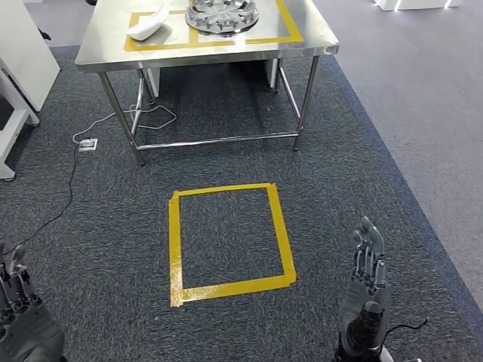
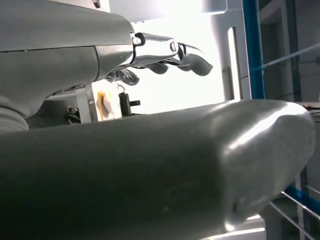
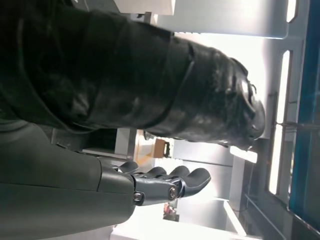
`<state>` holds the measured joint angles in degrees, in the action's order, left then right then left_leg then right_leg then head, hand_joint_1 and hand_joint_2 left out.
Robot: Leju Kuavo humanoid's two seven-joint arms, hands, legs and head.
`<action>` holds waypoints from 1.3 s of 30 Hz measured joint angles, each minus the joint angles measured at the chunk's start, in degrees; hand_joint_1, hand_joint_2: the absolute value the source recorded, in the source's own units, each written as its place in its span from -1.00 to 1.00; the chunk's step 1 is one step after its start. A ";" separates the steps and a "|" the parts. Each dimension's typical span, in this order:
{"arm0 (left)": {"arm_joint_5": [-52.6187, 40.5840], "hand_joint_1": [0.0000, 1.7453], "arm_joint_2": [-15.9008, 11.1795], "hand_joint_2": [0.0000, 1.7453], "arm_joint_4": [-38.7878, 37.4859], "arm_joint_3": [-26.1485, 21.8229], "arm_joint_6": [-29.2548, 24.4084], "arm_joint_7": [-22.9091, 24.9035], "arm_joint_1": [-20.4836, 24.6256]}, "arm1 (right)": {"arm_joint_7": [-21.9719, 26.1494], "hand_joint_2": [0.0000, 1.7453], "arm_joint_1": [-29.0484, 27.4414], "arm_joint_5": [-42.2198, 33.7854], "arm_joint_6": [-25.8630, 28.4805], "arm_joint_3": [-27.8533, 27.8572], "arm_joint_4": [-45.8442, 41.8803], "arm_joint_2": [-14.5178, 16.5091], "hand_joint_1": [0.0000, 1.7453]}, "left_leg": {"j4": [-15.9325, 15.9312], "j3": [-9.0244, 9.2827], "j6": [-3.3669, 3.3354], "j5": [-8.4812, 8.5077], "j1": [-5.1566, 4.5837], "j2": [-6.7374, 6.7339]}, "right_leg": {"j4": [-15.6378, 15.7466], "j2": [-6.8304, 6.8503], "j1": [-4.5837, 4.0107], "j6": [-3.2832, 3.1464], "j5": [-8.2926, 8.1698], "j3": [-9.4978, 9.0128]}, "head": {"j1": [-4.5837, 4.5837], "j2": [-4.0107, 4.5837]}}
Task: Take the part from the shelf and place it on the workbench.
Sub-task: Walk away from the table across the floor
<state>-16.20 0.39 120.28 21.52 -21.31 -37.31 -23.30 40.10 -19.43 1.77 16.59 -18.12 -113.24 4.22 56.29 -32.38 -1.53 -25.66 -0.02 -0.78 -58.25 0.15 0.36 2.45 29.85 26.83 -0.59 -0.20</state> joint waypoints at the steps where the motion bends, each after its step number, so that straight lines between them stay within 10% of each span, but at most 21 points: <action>1: 0.00 -1.00 0.00 -1.00 0.00 0.00 0.00 0.00 0.01 | 0.01 -1.00 0.04 0.02 0.00 0.01 0.00 0.00 -1.00 | 0.21 -0.24 0.30 0.25 -0.09 0.00 | 2.38 -0.01 -0.06 -0.27 0.92 -1.27 | 0.01 -0.01; 7: 0.36 -1.00 -0.04 -1.00 0.00 0.00 0.13 0.07 -0.02 | 0.01 -1.00 -0.26 0.00 0.00 0.02 0.00 0.00 -1.00 | 0.31 -0.74 -1.49 0.43 -0.24 0.10 | 4.14 0.08 -0.28 -1.09 1.46 -1.40 | 0.33 -0.01; 23: 0.80 -1.00 -0.04 -1.00 0.00 -0.02 0.50 0.02 -0.02 | 0.01 -1.00 -0.26 -0.07 -0.01 0.02 0.00 0.00 -1.00 | 0.11 -1.13 0.52 1.70 -0.08 0.28 | 3.54 0.27 -0.38 -1.51 1.35 -0.75 | 0.32 -0.01; 34: 1.36 -1.00 -0.05 -1.00 0.00 -0.02 0.56 -0.55 -0.02 | 0.01 -1.00 -0.22 -0.74 -1.46 0.00 0.00 0.00 -1.00 | 0.41 -1.33 0.47 1.61 -0.21 0.29 | 3.64 0.27 -0.14 -1.22 1.19 -0.69 | 0.30 -0.01; 39: 1.67 -1.00 -0.04 -1.00 0.02 0.00 0.75 -0.77 0.05 | 0.04 -1.00 -0.10 -1.27 -2.89 -0.03 -0.67 -0.01 -1.00 | -1.48 -0.70 -1.01 2.47 0.01 -0.05 | 3.50 0.10 -0.07 -0.10 1.66 -0.52 | 0.30 0.00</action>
<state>-14.53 0.35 120.30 21.52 -20.56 -38.08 -23.25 40.14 -19.52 0.50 13.70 -18.15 -113.91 4.21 54.82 -33.08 -2.53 -23.20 -0.01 -0.83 -54.75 0.25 0.28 2.35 31.51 26.32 -0.29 -0.20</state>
